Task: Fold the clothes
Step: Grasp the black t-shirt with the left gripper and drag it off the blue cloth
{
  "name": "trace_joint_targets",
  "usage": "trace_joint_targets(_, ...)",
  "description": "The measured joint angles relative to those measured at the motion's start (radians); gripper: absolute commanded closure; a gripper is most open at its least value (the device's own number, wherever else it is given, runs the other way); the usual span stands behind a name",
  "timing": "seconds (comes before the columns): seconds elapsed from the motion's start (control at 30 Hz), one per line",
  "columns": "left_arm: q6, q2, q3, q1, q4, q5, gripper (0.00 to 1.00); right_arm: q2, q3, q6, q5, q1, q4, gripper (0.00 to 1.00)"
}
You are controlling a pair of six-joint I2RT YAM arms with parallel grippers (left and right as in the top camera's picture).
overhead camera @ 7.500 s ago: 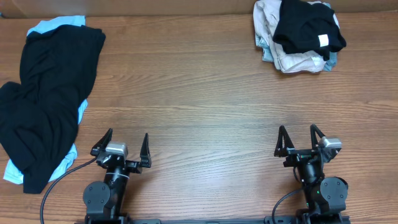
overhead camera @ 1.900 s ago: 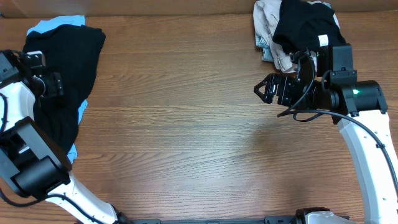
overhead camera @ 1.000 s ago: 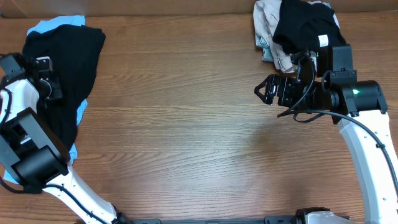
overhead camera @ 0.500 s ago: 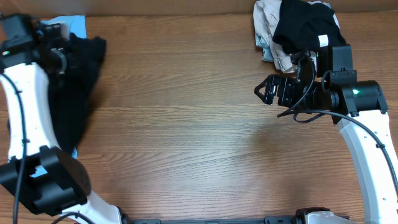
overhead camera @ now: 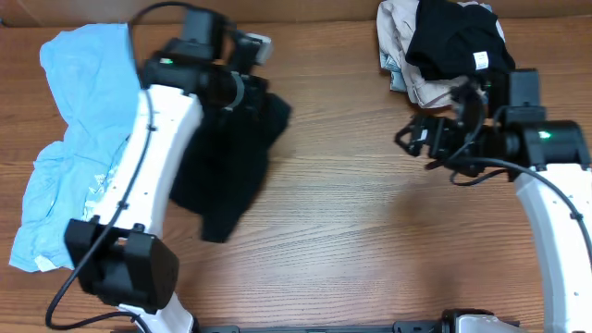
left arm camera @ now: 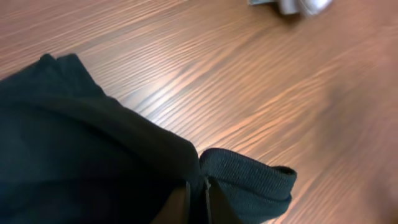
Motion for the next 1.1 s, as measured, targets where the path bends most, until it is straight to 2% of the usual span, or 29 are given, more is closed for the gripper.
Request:
trace_joint_targets(0.1,-0.033,0.015,0.000,-0.066,0.047,0.006,0.83,-0.009,0.000,-0.001,0.001,-0.091,-0.010,0.01)
trace_joint_targets(0.2,-0.069,0.032,0.000,-0.116,0.082,0.010,0.64,-0.029,0.000,-0.001,0.004,-0.173,-0.021,0.00)
trace_joint_targets(0.23,-0.075,0.039,0.000,-0.129,0.091,0.010,0.51,-0.038,0.000,-0.002,0.004,-0.196,-0.024,0.00)
trace_joint_targets(0.27,-0.084,0.043,0.000,-0.141,0.099,0.006,0.34,-0.044,0.000,-0.004,0.005,-0.212,-0.027,0.00)
trace_joint_targets(0.33,-0.095,0.048,0.000,-0.157,0.097,-0.019,0.20,-0.052,0.000,-0.010,0.004,-0.232,-0.032,0.00)
trace_joint_targets(0.37,-0.110,0.048,0.001,-0.159,0.084,-0.035,0.16,-0.054,0.000,-0.016,0.003,-0.238,-0.037,0.00)
trace_joint_targets(0.47,-0.135,0.048,0.021,-0.145,-0.010,-0.085,0.12,-0.054,0.000,-0.032,0.003,-0.238,-0.050,0.00)
trace_joint_targets(0.63,-0.140,0.048,0.075,-0.056,-0.236,-0.156,0.12,-0.054,0.000,-0.046,0.000,-0.238,-0.067,0.00)
trace_joint_targets(0.8,-0.185,0.048,0.063,0.026,-0.354,-0.235,0.12,-0.054,0.000,-0.051,-0.001,-0.229,-0.074,0.00)
trace_joint_targets(0.93,-0.248,0.048,-0.032,0.029,-0.385,-0.310,0.12,-0.054,0.000,-0.053,-0.001,-0.182,-0.071,0.00)
trace_joint_targets(1.1,-0.318,0.049,-0.214,0.027,-0.299,-0.372,0.13,-0.054,-0.003,-0.053,-0.001,-0.096,-0.041,0.00)
